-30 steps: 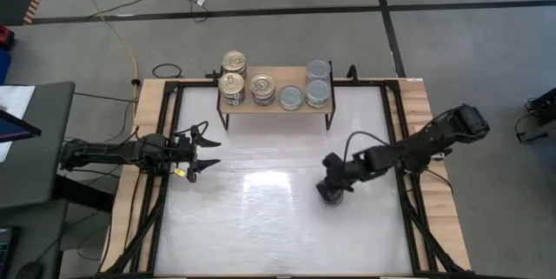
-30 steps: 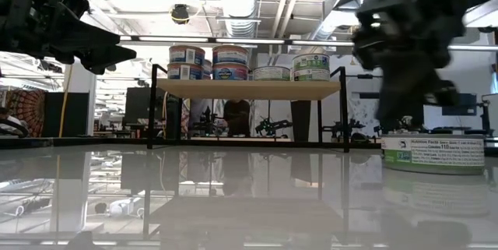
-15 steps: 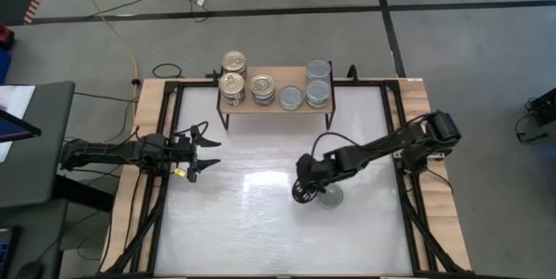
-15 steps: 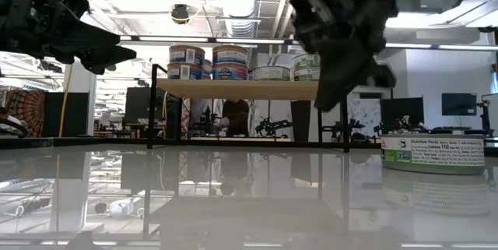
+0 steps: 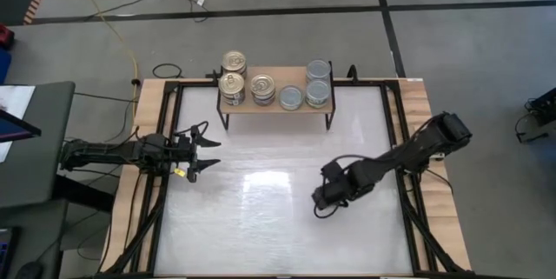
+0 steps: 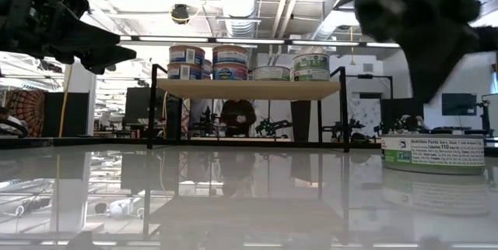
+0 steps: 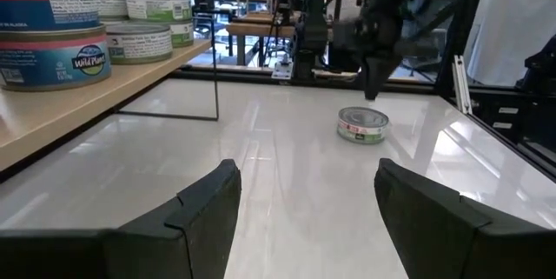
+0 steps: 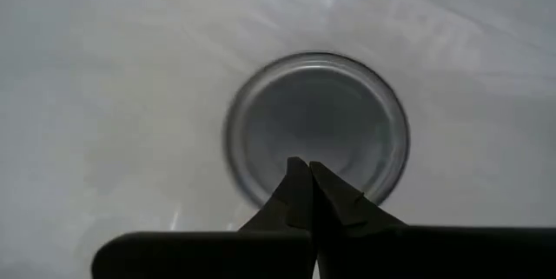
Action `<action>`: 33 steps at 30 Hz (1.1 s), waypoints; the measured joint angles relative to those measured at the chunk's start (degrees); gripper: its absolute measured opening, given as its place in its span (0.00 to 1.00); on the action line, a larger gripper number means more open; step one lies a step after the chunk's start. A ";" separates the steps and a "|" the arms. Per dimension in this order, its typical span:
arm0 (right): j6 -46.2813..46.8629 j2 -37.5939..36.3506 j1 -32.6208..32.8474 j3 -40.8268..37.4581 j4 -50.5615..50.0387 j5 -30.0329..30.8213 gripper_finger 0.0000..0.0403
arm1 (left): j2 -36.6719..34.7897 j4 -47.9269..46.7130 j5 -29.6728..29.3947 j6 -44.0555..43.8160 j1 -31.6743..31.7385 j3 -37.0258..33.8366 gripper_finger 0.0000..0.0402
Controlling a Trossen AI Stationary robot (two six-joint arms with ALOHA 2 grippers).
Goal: Stack canned seafood by type on shelf
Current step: Stack the green white tuna can on top of the other green white tuna can on the shelf
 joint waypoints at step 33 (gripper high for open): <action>-25.15 21.63 -18.45 26.22 28.73 -0.13 0.08 | -0.01 3.61 -1.38 -22.30 -0.02 0.19 0.63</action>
